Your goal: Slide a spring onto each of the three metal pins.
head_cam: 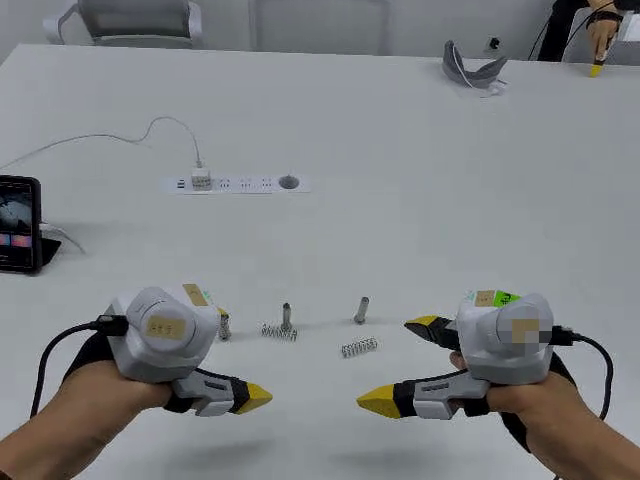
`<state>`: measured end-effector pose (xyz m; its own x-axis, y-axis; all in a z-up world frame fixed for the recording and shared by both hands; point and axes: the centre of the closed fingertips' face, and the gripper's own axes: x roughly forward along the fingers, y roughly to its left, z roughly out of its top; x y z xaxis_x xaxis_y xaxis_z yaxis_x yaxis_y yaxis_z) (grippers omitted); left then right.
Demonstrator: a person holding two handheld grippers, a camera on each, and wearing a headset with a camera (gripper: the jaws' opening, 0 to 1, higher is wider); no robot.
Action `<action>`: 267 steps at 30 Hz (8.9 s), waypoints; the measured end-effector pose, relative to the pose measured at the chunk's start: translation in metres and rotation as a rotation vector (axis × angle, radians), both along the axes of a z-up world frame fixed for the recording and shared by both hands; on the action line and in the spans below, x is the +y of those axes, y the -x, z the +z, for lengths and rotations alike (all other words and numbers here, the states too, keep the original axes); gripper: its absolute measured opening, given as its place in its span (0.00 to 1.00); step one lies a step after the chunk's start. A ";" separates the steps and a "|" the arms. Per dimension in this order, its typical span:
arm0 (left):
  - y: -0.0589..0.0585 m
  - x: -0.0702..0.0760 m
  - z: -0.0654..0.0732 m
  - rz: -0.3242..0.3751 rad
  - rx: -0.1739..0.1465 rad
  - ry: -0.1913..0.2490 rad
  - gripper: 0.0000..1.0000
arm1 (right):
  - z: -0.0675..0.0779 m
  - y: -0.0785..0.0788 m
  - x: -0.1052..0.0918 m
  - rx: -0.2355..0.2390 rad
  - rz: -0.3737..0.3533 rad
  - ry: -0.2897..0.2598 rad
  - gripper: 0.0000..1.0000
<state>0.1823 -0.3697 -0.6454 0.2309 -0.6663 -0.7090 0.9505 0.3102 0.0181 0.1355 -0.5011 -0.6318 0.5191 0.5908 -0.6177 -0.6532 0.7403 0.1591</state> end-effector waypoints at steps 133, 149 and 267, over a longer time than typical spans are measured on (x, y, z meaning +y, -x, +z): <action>0.019 0.014 0.011 0.067 0.045 0.008 0.11 | -0.010 0.027 0.001 0.069 -0.008 -0.066 0.77; 0.035 -0.003 0.019 -0.001 0.045 0.020 0.11 | 0.004 0.016 0.019 0.040 -0.017 -0.184 0.65; 0.077 -0.089 0.068 -0.268 0.026 0.245 0.18 | 0.068 0.031 0.056 0.056 0.499 0.033 0.12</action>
<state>0.1056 -0.4589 -0.5772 0.0091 -0.8515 -0.5243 0.9978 0.0423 -0.0514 0.1042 -0.4449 -0.5637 0.1434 0.7381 -0.6592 -0.9200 0.3450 0.1861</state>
